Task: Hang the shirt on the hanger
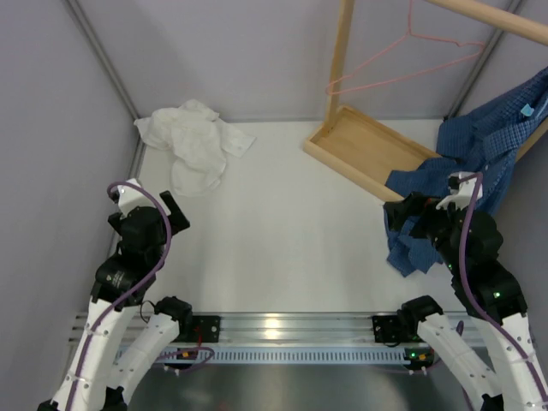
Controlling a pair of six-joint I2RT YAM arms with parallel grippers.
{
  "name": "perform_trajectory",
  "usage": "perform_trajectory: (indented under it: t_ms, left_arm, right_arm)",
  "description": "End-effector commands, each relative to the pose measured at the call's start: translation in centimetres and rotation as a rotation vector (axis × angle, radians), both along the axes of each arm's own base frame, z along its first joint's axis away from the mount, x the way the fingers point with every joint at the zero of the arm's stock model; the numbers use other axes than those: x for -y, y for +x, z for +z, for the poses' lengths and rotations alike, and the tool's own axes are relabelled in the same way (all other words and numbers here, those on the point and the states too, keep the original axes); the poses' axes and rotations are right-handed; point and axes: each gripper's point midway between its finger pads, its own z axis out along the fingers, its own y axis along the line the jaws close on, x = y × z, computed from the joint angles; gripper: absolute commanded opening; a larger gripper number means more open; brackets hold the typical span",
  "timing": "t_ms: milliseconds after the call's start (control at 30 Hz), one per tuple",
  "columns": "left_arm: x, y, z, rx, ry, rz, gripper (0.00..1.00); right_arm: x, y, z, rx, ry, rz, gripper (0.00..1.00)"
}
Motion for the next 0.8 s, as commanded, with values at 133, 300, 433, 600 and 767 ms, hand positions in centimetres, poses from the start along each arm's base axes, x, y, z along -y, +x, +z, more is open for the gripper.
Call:
perform_trajectory:
  t_ms: [133,300,433,600,767]
  left_arm:
    - [-0.9,0.4,0.4,0.036,-0.013,0.081,0.98]
    - [0.2,0.2,1.1,0.079,-0.151,0.08,0.98]
    - [2.6,2.1,0.2,0.105,-0.339,0.078,0.98]
    - [4.6,7.2,-0.8,0.122,-0.428,0.11,0.98]
    - [4.2,15.1,-0.4,0.092,-0.315,0.206,0.98]
  right_arm:
    - [-0.1,-0.3,0.2,0.024,0.013,0.014,1.0]
    - [-1.7,-0.5,0.0,0.042,0.058,0.096,0.99]
    - [-3.1,-0.5,-0.1,0.06,0.106,0.159,0.99]
    - [-4.7,-0.3,-0.9,0.026,0.146,0.225,1.0]
    - [-6.1,-0.7,-1.9,-0.001,0.158,0.309,0.99]
